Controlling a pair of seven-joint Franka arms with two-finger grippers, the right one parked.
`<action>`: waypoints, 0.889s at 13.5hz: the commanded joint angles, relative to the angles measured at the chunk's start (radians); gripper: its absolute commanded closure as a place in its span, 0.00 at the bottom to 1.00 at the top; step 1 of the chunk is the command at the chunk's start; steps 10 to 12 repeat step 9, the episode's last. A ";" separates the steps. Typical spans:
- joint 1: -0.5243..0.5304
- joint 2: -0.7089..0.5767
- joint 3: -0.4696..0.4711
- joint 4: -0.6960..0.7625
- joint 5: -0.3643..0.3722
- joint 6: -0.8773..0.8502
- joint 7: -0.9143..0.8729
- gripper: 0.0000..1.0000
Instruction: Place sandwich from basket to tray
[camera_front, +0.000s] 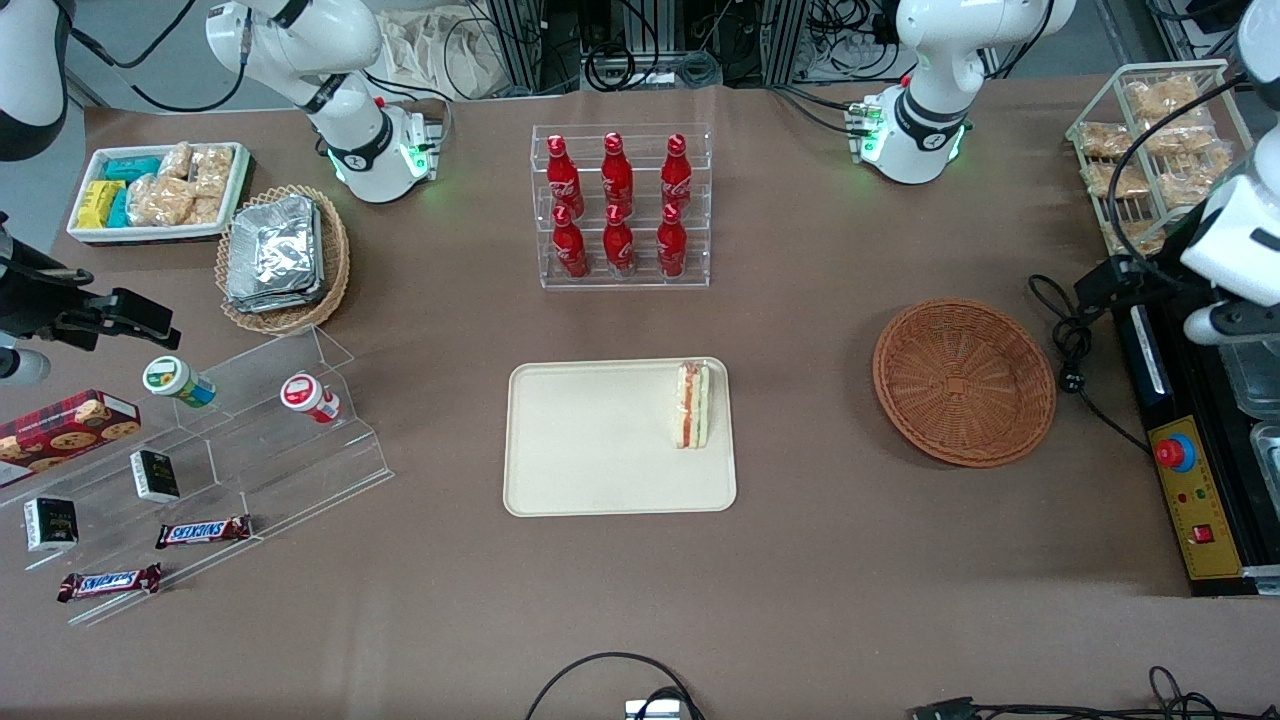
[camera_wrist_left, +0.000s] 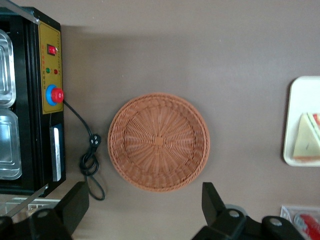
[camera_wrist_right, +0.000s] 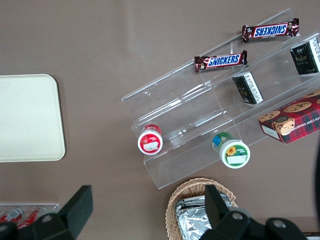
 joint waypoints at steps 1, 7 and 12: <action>-0.011 -0.068 0.017 -0.036 -0.024 -0.025 0.038 0.00; -0.009 -0.091 0.017 -0.036 -0.096 -0.043 -0.016 0.00; -0.011 -0.082 0.016 -0.033 -0.097 -0.044 -0.022 0.00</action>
